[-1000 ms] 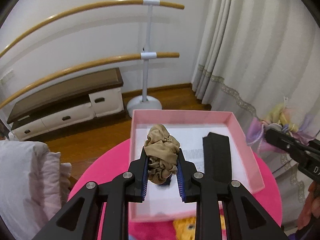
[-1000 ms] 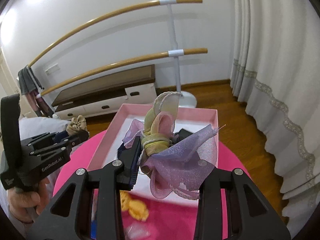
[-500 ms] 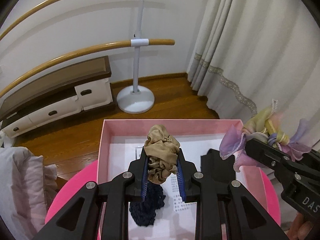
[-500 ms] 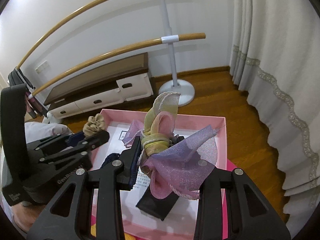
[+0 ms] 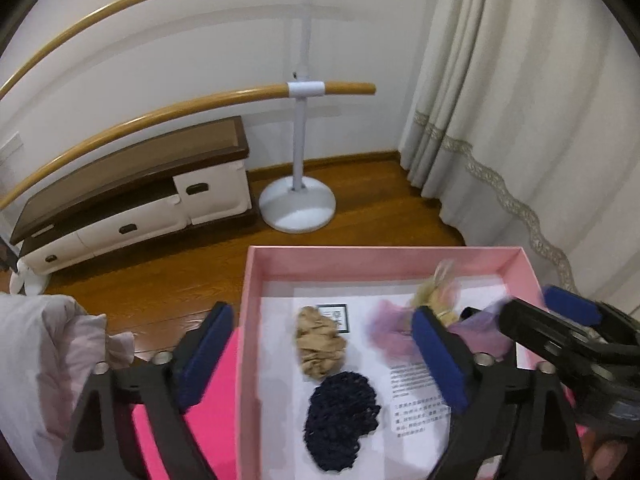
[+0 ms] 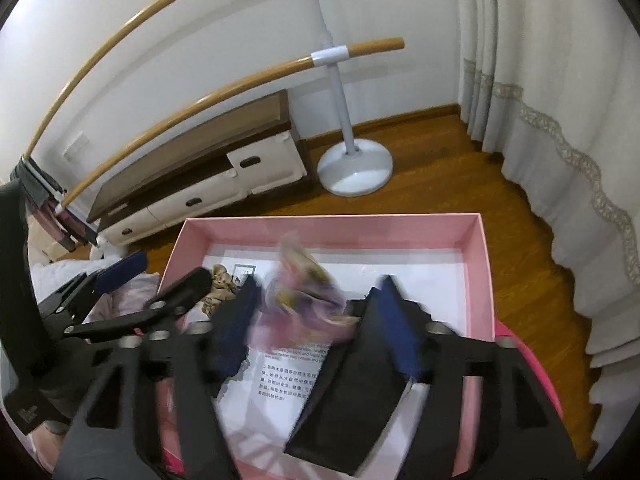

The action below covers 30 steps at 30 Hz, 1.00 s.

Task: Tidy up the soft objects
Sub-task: 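Withdraw both tools from the box back over the table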

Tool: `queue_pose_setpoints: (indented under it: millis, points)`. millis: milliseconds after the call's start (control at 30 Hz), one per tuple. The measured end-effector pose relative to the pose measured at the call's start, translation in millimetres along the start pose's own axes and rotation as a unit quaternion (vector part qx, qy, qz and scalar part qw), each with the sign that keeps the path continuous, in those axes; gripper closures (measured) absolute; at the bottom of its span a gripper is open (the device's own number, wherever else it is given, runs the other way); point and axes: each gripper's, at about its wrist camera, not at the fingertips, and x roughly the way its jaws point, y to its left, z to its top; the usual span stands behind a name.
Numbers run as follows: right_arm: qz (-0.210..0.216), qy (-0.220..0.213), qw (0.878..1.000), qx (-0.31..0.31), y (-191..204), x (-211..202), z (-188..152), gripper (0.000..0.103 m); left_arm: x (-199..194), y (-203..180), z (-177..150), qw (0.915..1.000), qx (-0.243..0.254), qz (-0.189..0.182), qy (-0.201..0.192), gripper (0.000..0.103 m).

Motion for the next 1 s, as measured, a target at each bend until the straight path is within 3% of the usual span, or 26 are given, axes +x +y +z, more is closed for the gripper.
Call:
queue_pose_setpoints:
  millis: [33, 67, 200, 400, 567, 767, 1000]
  points:
    - [0.005, -0.005, 1.0, 0.007, -2, -3, -1, 0.001, -6, 1, -2, 1.0, -0.001, 0.003, -0.008, 0.006]
    - [0.009, -0.007, 1.0, 0.013, -3, -5, -1, 0.0, -13, 3, -4, 0.9999, -0.003, 0.008, -0.012, 0.006]
    - [0.008, -0.026, 0.999, 0.019, -6, -27, -4, 0.0, -47, 6, -17, 0.9989, 0.0, 0.015, -0.044, 0.0]
    - [0.005, -0.061, 0.998, 0.003, 9, -81, -24, 0.0, -115, 12, -71, 0.9957, 0.002, 0.041, -0.083, 0.0]
    - [0.002, -0.091, 0.995, -0.029, 31, -127, -61, 0.0, -166, 16, -133, 0.9926, -0.004, 0.048, -0.112, 0.0]
    - [-0.003, -0.117, 0.992, -0.052, 45, -172, -117, 0.0, -223, 29, -224, 0.9913, -0.046, 0.058, -0.109, 0.0]
    - [-0.015, -0.132, 0.99, -0.052, 47, -205, -179, 0.0, -273, 28, -299, 0.9886, -0.054, 0.067, -0.124, 0.0]
